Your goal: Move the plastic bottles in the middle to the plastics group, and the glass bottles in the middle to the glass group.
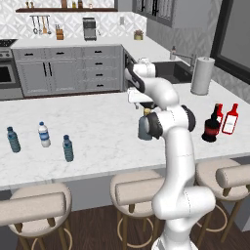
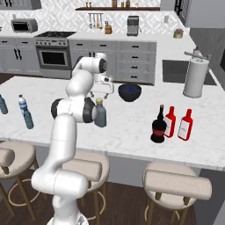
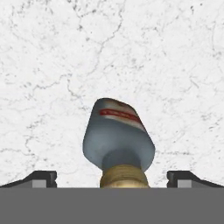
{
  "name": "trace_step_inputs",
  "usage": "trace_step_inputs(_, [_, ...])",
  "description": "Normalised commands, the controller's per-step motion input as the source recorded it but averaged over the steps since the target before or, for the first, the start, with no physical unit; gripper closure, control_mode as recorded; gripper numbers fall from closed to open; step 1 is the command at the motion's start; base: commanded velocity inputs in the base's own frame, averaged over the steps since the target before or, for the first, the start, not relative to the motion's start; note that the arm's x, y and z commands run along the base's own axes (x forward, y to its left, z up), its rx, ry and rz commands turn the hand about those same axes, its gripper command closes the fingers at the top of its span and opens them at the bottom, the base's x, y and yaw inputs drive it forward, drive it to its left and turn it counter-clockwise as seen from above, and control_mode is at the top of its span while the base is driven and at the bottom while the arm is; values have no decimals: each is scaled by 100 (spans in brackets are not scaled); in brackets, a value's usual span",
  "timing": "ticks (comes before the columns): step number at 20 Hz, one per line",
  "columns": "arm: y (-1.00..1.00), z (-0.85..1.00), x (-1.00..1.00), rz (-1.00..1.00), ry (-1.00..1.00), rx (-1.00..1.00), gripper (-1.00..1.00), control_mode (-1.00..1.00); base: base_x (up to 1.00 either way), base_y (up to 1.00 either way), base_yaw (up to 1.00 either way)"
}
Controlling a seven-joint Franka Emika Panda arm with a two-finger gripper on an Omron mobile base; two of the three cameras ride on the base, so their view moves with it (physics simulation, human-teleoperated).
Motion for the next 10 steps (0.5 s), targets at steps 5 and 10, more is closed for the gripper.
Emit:
trace_step_inputs(5, [0, -17, -15, 0, 0, 0, -100, -100, 0, 0, 0])
trace_step_inputs(10, [-3, -11, 0, 0, 0, 0, -100, -100, 0, 0, 0])
